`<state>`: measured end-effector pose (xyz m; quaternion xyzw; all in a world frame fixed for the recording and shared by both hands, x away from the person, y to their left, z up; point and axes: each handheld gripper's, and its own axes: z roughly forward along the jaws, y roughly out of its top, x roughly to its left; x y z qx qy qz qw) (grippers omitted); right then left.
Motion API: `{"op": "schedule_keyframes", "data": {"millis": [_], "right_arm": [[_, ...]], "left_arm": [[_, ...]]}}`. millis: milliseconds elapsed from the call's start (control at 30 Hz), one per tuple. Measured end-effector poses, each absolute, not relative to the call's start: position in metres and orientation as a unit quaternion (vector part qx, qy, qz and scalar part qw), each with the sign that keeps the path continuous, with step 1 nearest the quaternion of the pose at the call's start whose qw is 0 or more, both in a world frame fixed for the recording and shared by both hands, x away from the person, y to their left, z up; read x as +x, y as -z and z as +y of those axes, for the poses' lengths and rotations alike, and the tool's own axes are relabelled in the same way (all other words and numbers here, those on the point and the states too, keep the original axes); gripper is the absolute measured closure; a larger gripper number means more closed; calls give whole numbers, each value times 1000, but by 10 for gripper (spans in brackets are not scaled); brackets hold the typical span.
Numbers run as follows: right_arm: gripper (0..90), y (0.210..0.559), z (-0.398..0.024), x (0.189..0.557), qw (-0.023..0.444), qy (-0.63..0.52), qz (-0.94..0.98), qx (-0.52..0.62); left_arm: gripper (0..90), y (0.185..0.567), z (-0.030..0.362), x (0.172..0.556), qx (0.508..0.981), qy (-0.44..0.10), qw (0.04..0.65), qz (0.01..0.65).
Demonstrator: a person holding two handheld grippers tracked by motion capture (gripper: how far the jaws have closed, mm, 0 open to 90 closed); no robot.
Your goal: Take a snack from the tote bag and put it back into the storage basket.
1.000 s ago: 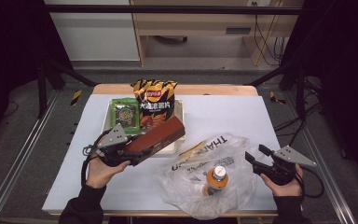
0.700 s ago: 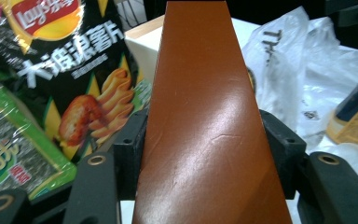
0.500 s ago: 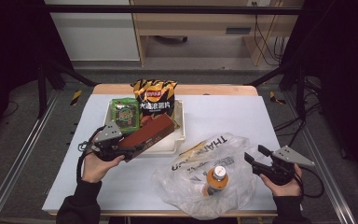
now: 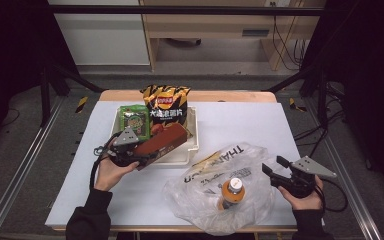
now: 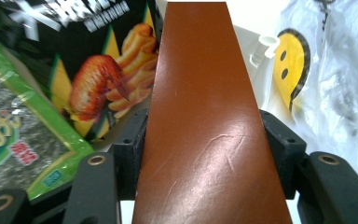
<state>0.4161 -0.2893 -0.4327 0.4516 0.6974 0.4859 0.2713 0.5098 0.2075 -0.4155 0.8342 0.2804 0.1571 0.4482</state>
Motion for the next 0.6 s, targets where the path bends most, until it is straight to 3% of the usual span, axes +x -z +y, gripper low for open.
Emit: {"op": "schedule_keyframes", "data": {"millis": [600], "right_arm": [[366, 437, -287, 418, 269, -483, 701, 450]], "left_arm": [[425, 443, 185, 533, 850, -132, 429, 274]]}}
